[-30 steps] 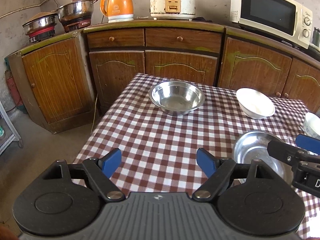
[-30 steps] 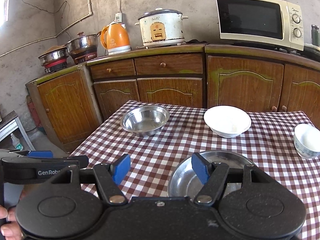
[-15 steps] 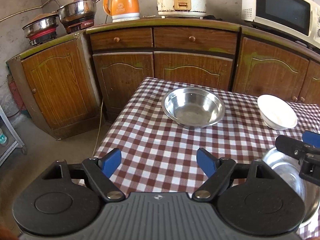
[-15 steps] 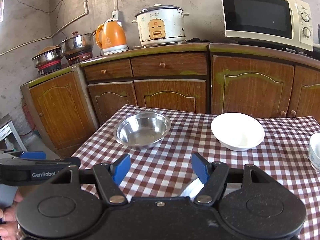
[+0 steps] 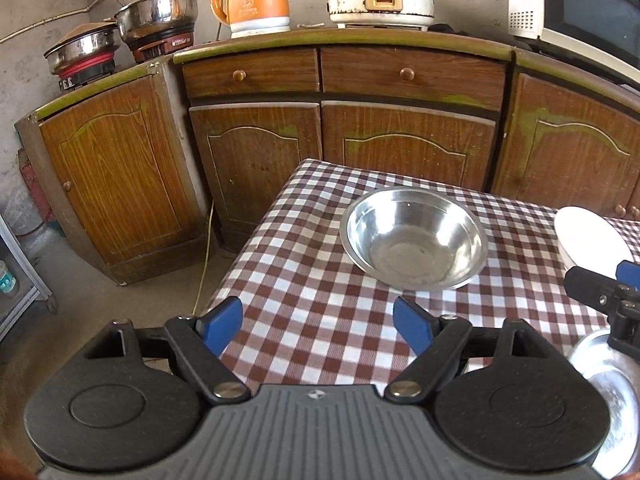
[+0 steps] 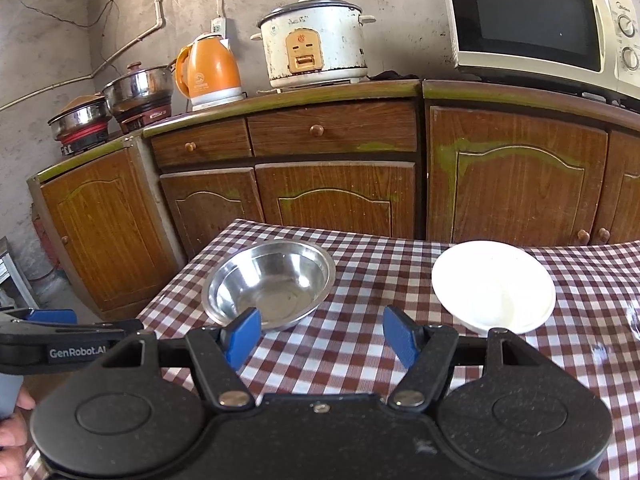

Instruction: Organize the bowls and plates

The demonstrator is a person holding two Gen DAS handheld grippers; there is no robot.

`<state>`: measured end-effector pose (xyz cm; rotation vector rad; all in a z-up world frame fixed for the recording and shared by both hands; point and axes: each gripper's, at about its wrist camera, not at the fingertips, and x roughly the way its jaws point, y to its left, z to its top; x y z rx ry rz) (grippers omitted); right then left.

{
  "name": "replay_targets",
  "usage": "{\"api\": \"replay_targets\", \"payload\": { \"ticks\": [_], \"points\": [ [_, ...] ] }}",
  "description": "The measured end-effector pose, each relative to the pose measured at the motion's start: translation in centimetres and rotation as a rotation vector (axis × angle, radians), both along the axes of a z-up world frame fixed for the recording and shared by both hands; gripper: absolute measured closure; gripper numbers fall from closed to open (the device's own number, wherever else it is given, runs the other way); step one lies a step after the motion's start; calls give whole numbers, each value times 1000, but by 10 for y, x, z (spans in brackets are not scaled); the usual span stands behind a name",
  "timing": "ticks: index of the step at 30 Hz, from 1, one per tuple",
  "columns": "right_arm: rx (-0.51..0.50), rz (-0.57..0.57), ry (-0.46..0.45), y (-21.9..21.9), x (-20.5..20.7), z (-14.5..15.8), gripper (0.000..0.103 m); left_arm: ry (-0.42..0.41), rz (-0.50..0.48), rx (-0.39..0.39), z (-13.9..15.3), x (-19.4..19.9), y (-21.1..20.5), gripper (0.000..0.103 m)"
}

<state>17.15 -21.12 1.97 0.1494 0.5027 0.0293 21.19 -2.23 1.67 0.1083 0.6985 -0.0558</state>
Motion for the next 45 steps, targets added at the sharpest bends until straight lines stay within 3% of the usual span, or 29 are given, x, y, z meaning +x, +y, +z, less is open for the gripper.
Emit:
{"api": "replay_targets", "payload": {
  "ticks": [13,31,36,42,45],
  "points": [
    [-46,22,-3,-3,62,-8,23,33,41,12,-20,59,-5,18],
    [-5,24,100,-13,143,-52,23,46,31,-23,-49,124,-13,19],
    [-1,30,153,-12,164,-68,23,45,28,-22,-59,141,-16,21],
    [18,14,155,-17,180,-81,23,70,24,-42,-73,163,-15,24],
    [34,18,174,-18,191,-88,23,58,15,-65,-75,167,-15,31]
  ]
}}
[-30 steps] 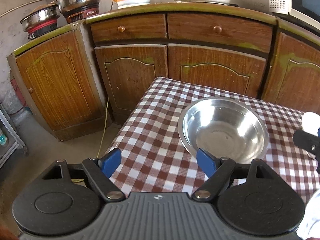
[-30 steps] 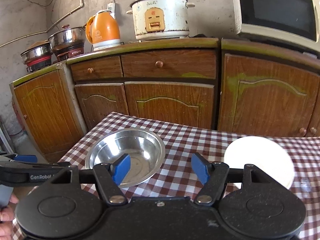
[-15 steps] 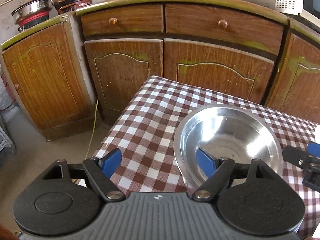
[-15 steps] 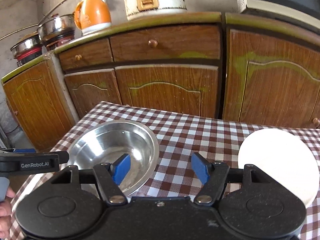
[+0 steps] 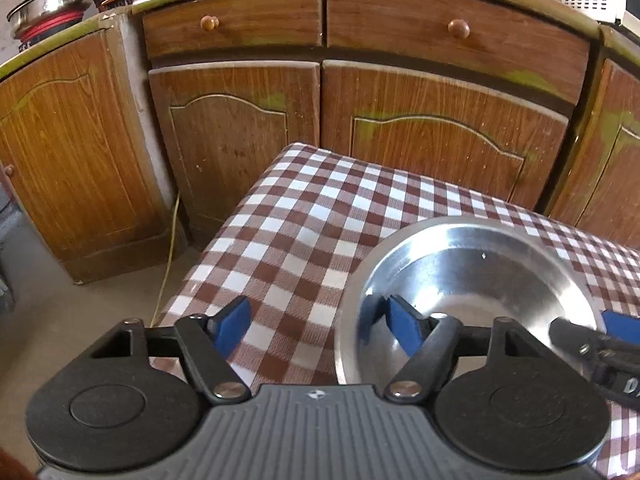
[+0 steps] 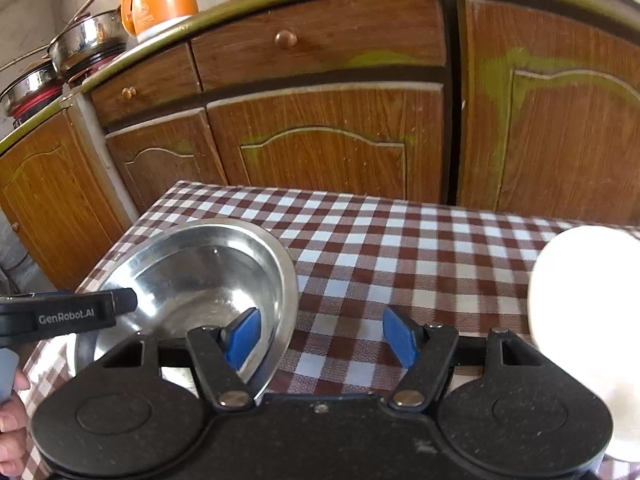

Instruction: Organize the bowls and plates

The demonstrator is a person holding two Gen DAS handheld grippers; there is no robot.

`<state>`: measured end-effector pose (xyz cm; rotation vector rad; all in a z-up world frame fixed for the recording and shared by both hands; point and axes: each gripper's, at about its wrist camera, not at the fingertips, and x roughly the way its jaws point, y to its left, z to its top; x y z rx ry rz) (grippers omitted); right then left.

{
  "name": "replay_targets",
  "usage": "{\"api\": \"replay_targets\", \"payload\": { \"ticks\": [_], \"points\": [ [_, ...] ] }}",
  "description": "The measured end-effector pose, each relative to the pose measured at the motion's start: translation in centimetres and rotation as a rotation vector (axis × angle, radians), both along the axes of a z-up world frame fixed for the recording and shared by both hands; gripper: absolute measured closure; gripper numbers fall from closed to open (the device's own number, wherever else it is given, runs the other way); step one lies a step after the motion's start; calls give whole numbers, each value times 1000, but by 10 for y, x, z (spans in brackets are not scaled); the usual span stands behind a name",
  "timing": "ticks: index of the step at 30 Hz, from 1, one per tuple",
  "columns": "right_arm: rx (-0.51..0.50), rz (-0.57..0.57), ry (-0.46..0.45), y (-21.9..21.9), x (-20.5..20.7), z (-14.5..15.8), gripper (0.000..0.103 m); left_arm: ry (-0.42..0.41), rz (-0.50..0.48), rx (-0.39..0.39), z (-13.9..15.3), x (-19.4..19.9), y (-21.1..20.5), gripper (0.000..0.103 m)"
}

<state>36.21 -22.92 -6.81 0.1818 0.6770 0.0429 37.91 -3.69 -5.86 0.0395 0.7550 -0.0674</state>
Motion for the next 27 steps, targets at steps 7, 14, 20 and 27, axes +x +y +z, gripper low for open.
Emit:
{"api": "replay_targets", "payload": {
  "ticks": [7,14,20,27],
  "points": [
    [54,44,2,8,8,-9,63,-8,-88,-33,-4,2,-11,69],
    [80,57,-5,14,-4,-4,83,-6,-119,-56,-2,-15,-5,72],
    [68,63,-27,19,-26,8,83,-17,-108,-54,14,-35,-2,72],
    [54,72,-53,21,-58,41,83,-34,-109,-50,42,-69,5,72]
  ]
}}
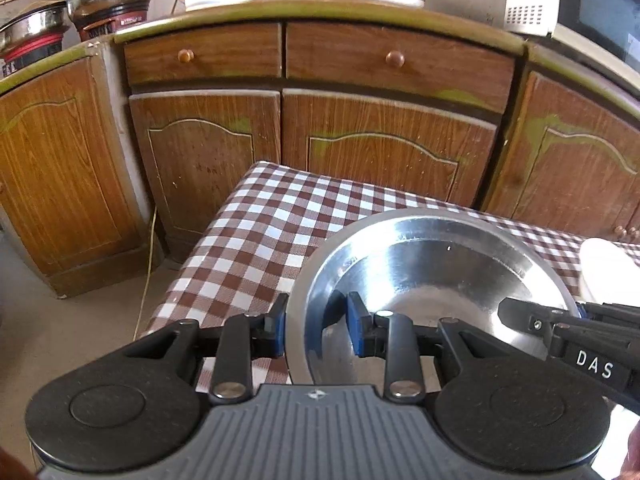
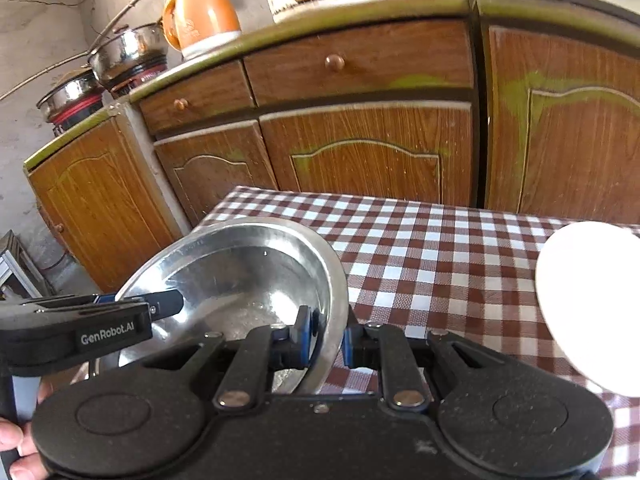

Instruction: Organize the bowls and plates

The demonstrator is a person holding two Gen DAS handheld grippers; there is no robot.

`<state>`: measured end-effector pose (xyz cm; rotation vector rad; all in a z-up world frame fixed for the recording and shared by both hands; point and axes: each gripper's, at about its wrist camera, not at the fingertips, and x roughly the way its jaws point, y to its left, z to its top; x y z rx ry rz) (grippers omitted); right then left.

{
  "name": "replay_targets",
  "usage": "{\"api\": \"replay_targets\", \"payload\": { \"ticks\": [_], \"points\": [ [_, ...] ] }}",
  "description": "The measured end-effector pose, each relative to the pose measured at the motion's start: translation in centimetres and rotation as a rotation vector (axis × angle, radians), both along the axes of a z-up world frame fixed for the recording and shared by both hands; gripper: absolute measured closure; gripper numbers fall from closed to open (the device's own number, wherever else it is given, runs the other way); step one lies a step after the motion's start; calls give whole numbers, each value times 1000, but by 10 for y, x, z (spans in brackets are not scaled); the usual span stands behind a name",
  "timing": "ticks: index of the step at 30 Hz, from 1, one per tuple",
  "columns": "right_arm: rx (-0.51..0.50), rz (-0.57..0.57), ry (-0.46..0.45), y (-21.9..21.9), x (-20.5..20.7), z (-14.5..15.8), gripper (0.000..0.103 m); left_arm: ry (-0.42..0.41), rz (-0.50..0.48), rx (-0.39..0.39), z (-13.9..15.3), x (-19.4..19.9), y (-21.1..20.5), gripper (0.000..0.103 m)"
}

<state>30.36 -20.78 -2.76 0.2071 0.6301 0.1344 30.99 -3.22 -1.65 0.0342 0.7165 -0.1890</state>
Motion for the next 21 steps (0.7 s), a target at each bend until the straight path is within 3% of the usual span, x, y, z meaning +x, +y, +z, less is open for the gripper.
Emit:
{"api": "replay_targets", "payload": {
  "ticks": [21],
  "points": [
    [-7,25,-63,28,-135,75,83,-59,26,34,70,-121,43,71]
  ]
}}
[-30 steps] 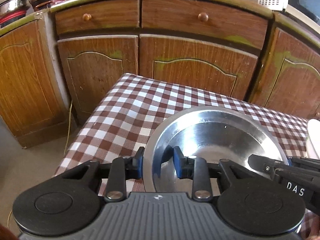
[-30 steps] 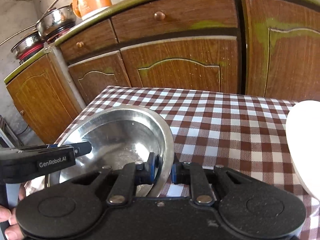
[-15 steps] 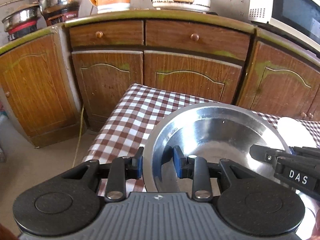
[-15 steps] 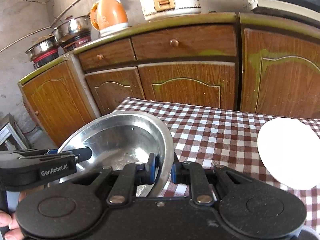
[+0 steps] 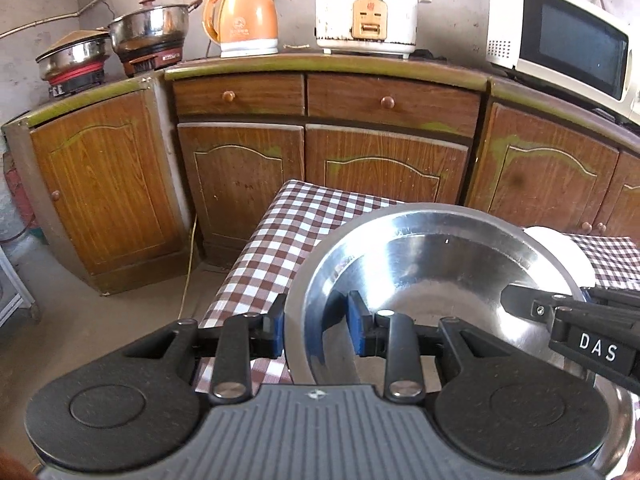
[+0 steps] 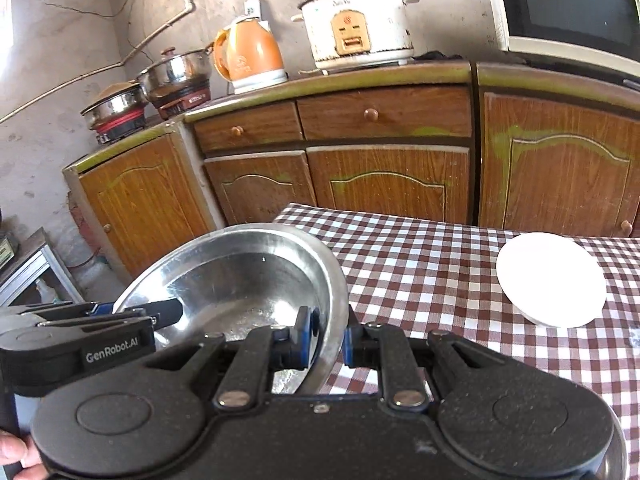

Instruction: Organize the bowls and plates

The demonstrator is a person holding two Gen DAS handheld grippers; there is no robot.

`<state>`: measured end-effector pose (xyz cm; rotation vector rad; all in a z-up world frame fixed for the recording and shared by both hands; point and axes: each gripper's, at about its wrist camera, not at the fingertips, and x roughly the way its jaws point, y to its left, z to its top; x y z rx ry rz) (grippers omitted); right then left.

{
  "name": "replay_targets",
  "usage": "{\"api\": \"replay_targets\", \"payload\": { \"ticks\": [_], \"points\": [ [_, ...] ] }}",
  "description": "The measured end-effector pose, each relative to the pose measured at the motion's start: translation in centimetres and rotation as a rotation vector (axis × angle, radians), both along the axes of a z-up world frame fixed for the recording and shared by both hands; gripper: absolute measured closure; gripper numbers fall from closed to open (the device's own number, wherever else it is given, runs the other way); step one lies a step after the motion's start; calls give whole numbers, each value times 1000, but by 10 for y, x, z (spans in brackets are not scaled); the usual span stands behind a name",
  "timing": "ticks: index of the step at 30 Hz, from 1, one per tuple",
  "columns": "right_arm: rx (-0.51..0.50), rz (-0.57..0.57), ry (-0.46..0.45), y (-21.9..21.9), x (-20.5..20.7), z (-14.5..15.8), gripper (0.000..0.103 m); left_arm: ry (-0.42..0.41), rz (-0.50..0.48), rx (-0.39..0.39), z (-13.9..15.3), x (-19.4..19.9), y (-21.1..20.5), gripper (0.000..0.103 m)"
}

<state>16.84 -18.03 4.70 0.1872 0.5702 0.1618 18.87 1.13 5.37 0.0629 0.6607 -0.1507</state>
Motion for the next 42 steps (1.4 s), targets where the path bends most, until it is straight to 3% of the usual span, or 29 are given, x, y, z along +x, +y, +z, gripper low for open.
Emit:
{"api": "replay_targets", "payload": {
  "ticks": [12,42],
  "points": [
    [17,9,-9,10,-57,15,83,-24,9,13,11,-54,12,71],
    [13,11,16,22,-147,-15,83,-1,9,14,-13,-128,23,71]
  ]
}}
